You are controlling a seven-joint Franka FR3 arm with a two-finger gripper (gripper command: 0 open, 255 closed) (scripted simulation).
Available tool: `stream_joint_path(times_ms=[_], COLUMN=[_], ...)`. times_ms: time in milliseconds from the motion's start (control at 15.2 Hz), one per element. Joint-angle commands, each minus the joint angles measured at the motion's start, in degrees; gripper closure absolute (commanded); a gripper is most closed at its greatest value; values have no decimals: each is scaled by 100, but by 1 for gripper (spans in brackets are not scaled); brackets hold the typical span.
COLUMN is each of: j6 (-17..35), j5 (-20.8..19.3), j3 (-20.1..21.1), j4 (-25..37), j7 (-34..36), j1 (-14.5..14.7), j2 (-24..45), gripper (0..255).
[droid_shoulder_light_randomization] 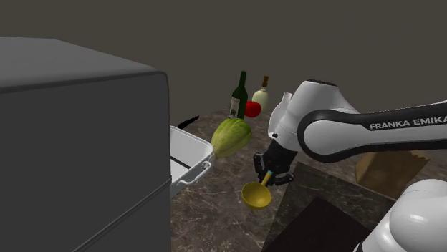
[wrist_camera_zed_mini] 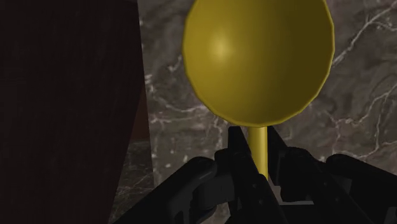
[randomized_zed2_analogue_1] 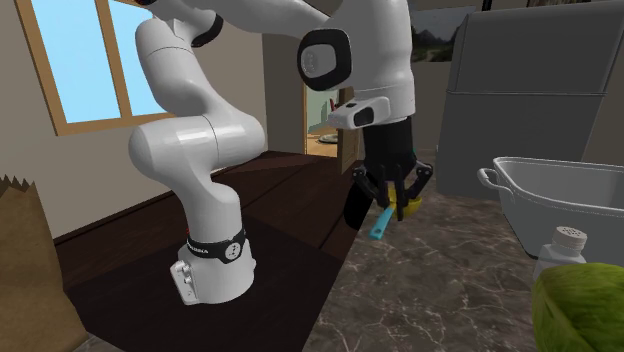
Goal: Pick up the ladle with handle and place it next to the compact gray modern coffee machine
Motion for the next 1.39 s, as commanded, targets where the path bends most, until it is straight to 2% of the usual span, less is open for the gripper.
stream_joint_path(times_ms=[0, 1320], j6=[-211, -1909], j5=[-77, -644], j3=[-67, -608], j4=[113, 1342], j7=[28, 272], j1=[-25, -205], j2=[-98, -584], gripper=[255, 255])
